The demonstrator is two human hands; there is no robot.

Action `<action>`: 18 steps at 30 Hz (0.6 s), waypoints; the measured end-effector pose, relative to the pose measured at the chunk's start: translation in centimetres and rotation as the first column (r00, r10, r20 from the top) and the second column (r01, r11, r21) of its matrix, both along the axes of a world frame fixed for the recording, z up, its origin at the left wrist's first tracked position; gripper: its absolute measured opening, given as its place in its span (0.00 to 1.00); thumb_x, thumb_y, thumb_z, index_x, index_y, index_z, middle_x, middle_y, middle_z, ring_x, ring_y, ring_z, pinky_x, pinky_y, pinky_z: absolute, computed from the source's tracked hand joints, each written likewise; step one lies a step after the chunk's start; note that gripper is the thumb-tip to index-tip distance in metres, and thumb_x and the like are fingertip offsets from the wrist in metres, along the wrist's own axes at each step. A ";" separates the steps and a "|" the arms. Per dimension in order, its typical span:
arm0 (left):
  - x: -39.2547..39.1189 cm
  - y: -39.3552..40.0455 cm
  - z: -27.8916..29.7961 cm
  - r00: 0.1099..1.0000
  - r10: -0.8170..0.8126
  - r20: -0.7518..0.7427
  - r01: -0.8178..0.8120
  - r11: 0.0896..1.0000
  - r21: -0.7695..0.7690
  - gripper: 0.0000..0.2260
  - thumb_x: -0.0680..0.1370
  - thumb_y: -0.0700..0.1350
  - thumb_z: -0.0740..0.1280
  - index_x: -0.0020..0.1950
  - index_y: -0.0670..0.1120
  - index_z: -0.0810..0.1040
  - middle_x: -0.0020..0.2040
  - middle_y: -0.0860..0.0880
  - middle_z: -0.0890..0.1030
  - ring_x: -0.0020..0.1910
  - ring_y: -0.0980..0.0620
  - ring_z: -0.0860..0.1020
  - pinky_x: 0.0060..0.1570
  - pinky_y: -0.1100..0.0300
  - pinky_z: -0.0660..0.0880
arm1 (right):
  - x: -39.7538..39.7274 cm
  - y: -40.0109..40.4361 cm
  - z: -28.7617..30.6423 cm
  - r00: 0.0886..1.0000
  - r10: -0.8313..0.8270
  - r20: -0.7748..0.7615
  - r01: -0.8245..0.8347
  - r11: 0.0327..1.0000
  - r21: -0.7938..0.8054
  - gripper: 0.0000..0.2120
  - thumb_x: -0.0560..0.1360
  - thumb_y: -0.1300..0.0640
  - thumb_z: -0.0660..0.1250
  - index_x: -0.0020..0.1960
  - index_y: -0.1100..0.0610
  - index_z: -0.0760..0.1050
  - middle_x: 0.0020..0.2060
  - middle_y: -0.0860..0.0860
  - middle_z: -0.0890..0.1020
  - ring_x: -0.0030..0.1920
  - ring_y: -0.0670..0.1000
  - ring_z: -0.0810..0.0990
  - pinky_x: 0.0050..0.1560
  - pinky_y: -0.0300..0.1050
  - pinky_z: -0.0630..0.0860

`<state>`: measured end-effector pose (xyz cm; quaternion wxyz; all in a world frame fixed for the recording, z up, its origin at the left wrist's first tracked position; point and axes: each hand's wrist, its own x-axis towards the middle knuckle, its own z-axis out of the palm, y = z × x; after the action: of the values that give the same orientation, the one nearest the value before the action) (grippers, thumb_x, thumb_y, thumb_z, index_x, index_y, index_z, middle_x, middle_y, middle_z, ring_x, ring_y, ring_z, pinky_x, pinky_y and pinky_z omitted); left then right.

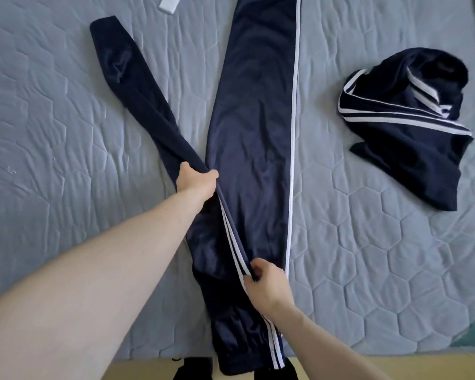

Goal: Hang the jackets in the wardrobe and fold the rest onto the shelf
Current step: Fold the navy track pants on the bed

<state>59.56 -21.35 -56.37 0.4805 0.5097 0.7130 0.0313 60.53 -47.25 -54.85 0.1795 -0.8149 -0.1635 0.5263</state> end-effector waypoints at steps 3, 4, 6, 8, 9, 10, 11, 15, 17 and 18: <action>3.0 -0.6 2.0 0.987 -0.130 0.092 0.104 0.965 0.239 0.15 0.74 0.46 0.70 0.58 0.58 0.72 0.37 0.55 0.76 0.38 0.58 0.77 0.44 0.60 0.74 | 0.7 0.0 0.8 0.973 -0.224 -0.060 0.227 0.972 0.052 0.14 0.74 0.60 0.62 0.35 0.52 0.60 0.24 0.42 0.69 0.28 0.45 0.66 0.28 0.37 0.66; 4.0 -1.1 2.8 0.974 -0.205 0.097 0.166 0.935 0.314 0.20 0.73 0.46 0.70 0.63 0.58 0.72 0.34 0.56 0.74 0.35 0.60 0.76 0.40 0.63 0.73 | 1.0 0.0 1.1 0.952 -0.297 -0.073 0.301 0.952 0.049 0.13 0.74 0.60 0.62 0.35 0.53 0.59 0.25 0.42 0.67 0.28 0.45 0.64 0.28 0.37 0.64; 5.9 -2.4 3.8 0.930 -0.357 0.090 0.294 0.867 0.401 0.31 0.72 0.45 0.71 0.74 0.57 0.68 0.32 0.56 0.75 0.35 0.63 0.77 0.37 0.72 0.71 | 1.7 -0.3 1.5 0.903 -0.414 -0.113 0.418 0.909 0.013 0.12 0.74 0.62 0.59 0.36 0.54 0.58 0.26 0.43 0.64 0.30 0.46 0.62 0.30 0.42 0.63; 7.9 -3.6 4.0 0.854 -0.514 0.087 0.443 0.804 0.397 0.36 0.72 0.45 0.72 0.79 0.58 0.64 0.33 0.56 0.77 0.36 0.61 0.78 0.40 0.71 0.74 | 2.2 -0.6 1.4 0.868 -0.478 -0.135 0.475 0.878 -0.055 0.11 0.73 0.64 0.58 0.37 0.54 0.58 0.28 0.46 0.63 0.32 0.49 0.61 0.33 0.46 0.61; 8.8 -4.2 3.9 0.804 -0.590 0.081 0.525 0.766 0.371 0.37 0.73 0.45 0.72 0.79 0.58 0.63 0.33 0.57 0.78 0.37 0.60 0.79 0.43 0.66 0.77 | 2.4 -0.8 1.3 0.861 -0.490 -0.135 0.481 0.871 -0.095 0.09 0.73 0.64 0.57 0.37 0.55 0.59 0.28 0.46 0.64 0.33 0.50 0.61 0.34 0.47 0.61; 9.7 -4.7 3.6 0.745 -0.663 0.070 0.614 0.723 0.316 0.37 0.73 0.47 0.72 0.80 0.58 0.63 0.34 0.57 0.79 0.39 0.60 0.80 0.47 0.60 0.79 | 2.6 -0.9 1.2 0.865 -0.486 -0.124 0.470 0.872 -0.136 0.08 0.73 0.64 0.57 0.38 0.56 0.61 0.29 0.47 0.66 0.32 0.50 0.63 0.33 0.46 0.62; 10.3 -5.2 3.2 0.684 -0.727 0.063 0.696 0.676 0.241 0.37 0.74 0.50 0.72 0.80 0.58 0.62 0.36 0.58 0.80 0.44 0.57 0.81 0.51 0.56 0.79 | 2.8 -1.2 1.0 0.878 -0.467 -0.105 0.447 0.878 -0.169 0.07 0.74 0.63 0.57 0.38 0.57 0.63 0.30 0.48 0.70 0.31 0.50 0.66 0.32 0.44 0.65; 10.6 -5.1 1.4 0.661 -0.750 0.013 0.745 0.658 0.110 0.23 0.78 0.54 0.67 0.73 0.57 0.73 0.43 0.62 0.80 0.58 0.51 0.79 0.54 0.56 0.73 | 3.7 -2.1 0.2 0.932 -0.361 0.011 0.353 0.906 -0.233 0.04 0.76 0.57 0.61 0.46 0.55 0.73 0.39 0.49 0.82 0.39 0.50 0.79 0.44 0.49 0.79; 9.3 -3.3 0.9 0.789 -0.613 -0.032 0.594 0.750 0.290 0.13 0.77 0.50 0.66 0.61 0.57 0.80 0.43 0.60 0.79 0.51 0.52 0.80 0.51 0.57 0.74 | 4.3 -2.1 -0.1 0.944 -0.325 0.060 0.330 0.922 -0.204 0.07 0.75 0.53 0.64 0.53 0.51 0.73 0.45 0.44 0.82 0.45 0.47 0.81 0.49 0.50 0.79; 8.3 -2.1 0.7 0.848 -0.529 -0.042 0.501 0.771 0.393 0.10 0.76 0.48 0.67 0.56 0.55 0.81 0.45 0.58 0.78 0.48 0.51 0.79 0.50 0.56 0.75 | 4.8 -1.7 -0.3 0.943 -0.317 0.096 0.329 0.932 -0.154 0.12 0.74 0.51 0.66 0.57 0.48 0.71 0.50 0.42 0.81 0.48 0.46 0.81 0.50 0.49 0.77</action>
<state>67.85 -23.41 -55.63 0.3844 0.7689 0.5076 0.0578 65.37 -48.91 -55.11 0.1883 -0.8608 0.0117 0.4727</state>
